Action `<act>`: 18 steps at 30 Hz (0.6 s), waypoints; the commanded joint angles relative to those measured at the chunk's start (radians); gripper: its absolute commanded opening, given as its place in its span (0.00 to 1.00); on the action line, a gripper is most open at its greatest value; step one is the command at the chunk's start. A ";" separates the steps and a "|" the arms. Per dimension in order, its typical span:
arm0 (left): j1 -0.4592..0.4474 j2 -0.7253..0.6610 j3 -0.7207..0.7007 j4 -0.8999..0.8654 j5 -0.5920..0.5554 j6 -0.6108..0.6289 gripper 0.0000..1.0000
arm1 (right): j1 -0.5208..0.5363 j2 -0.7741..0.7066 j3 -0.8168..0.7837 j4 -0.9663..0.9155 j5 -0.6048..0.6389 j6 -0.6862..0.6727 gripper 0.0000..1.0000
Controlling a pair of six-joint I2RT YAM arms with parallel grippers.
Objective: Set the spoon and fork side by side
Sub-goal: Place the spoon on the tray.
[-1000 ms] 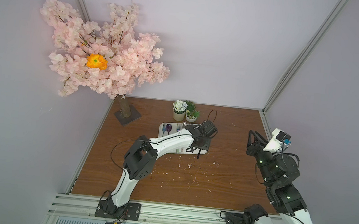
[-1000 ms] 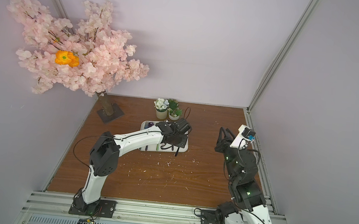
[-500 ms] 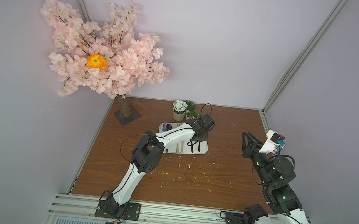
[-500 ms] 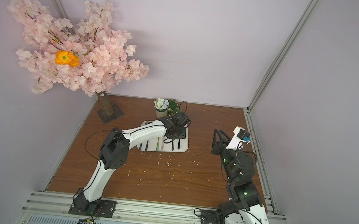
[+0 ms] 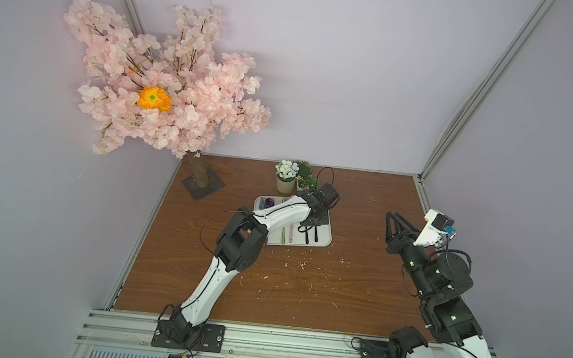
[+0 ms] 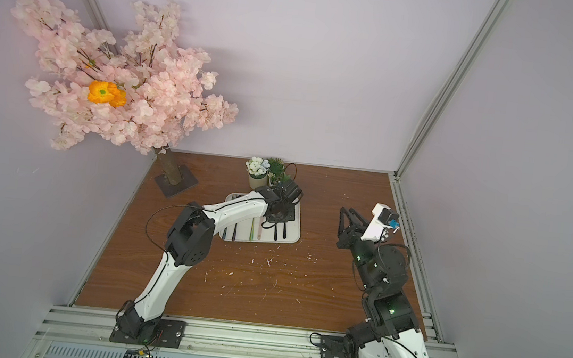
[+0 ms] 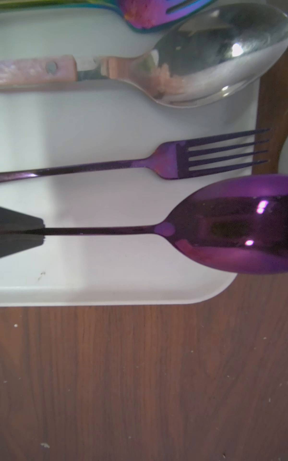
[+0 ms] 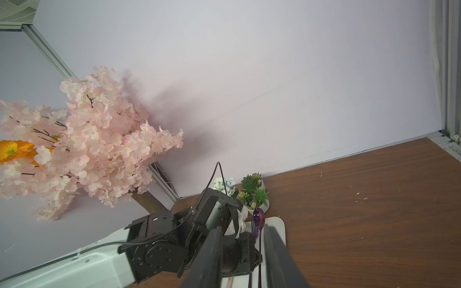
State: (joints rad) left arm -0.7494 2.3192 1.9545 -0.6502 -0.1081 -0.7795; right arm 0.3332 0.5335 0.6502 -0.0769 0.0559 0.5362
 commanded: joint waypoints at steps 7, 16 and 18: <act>0.012 0.035 0.029 -0.014 0.011 0.012 0.04 | -0.003 -0.011 -0.014 0.000 0.005 0.002 0.31; 0.013 0.048 0.015 -0.014 0.028 0.009 0.13 | -0.003 -0.017 -0.021 0.000 0.011 0.005 0.31; 0.013 0.049 0.014 -0.014 0.027 0.009 0.14 | -0.003 -0.019 -0.023 -0.001 0.014 0.005 0.31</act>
State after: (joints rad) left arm -0.7460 2.3569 1.9545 -0.6502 -0.0856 -0.7773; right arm 0.3332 0.5243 0.6407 -0.0753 0.0601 0.5362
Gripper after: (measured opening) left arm 0.136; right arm 0.314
